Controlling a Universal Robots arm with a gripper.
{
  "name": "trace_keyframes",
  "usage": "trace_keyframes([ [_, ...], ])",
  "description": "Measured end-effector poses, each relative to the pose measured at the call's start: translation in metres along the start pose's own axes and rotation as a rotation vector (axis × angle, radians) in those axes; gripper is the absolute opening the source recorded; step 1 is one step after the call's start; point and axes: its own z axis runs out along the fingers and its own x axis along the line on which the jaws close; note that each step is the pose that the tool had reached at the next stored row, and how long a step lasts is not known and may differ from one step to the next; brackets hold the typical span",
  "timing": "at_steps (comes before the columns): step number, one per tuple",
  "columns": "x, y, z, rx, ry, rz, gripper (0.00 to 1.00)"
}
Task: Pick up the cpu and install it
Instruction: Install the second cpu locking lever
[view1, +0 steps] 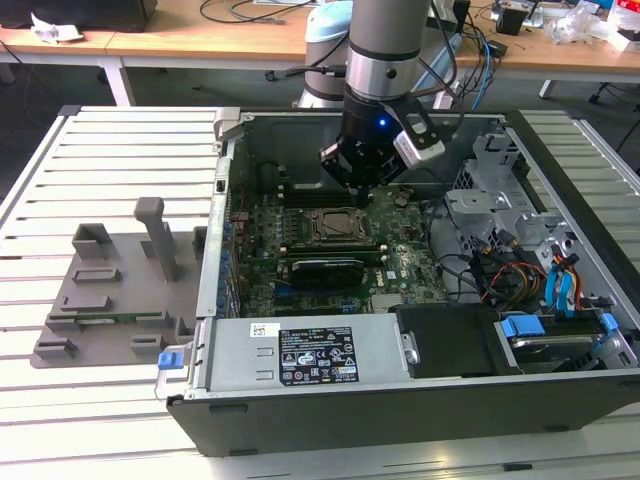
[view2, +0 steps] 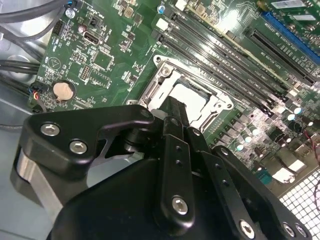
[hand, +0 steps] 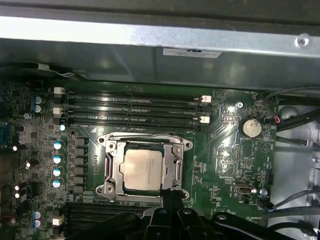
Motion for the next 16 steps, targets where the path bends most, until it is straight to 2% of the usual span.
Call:
trace_keyframes([
  [7,0.0004,-0.0069,0.0006,-0.0001,0.0,0.0,0.11],
  [14,0.0037,-0.0348,0.0022,-0.0032,-0.0002,0.0,0.11],
  [16,0.0039,-0.0372,0.0024,-0.0032,-0.0002,0.0,0.11],
])
